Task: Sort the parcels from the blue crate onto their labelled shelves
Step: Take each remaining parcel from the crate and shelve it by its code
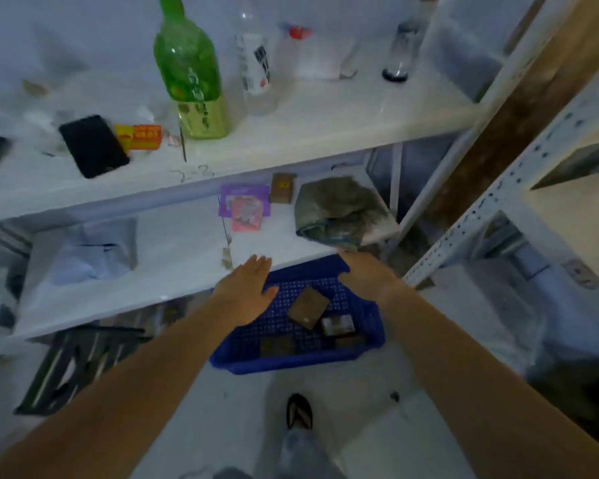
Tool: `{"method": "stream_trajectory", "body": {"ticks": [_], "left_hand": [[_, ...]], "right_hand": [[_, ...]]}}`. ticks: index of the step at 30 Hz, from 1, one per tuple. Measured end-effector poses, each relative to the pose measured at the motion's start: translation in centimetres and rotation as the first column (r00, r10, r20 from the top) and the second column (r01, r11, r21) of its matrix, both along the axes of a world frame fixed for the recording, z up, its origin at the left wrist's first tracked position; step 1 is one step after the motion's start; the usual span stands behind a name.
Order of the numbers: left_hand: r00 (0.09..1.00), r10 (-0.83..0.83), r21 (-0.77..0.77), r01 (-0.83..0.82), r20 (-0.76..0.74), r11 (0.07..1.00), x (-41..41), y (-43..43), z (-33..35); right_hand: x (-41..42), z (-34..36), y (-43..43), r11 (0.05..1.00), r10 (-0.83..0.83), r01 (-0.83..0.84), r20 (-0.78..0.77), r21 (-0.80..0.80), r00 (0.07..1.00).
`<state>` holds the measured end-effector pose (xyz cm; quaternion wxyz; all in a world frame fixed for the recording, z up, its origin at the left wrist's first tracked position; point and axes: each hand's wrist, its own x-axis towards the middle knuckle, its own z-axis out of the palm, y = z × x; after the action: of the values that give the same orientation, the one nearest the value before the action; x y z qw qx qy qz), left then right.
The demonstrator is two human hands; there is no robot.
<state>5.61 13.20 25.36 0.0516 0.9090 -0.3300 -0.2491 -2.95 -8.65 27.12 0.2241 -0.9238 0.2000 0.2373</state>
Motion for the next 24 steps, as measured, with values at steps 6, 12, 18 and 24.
{"method": "stream_trajectory", "body": {"ticks": [6,12,18,24], "left_hand": [[0.973,-0.017,0.125,0.047,-0.231,0.991,2.2,-2.7,-15.2],[0.902,0.064,0.159,0.006,-0.427,0.987,5.6,-8.6,-36.6],[0.848,0.14,0.04,-0.139,-0.512,0.99,8.0,-13.3,-56.5],[0.779,0.368,0.047,-0.402,-0.508,0.914,11.1,-15.3,-68.8]], "right_hand": [[-0.8,-16.2,-2.6,0.968,-0.152,0.189,-0.212,0.164,0.965],[2.1,-37.6,-3.1,0.844,-0.368,0.451,-0.297,0.292,0.881],[7.8,-57.8,-1.4,0.579,-0.553,0.69,-0.413,0.434,0.724],[9.1,-70.0,-2.1,0.365,-0.731,0.846,-0.442,0.389,0.519]]}}
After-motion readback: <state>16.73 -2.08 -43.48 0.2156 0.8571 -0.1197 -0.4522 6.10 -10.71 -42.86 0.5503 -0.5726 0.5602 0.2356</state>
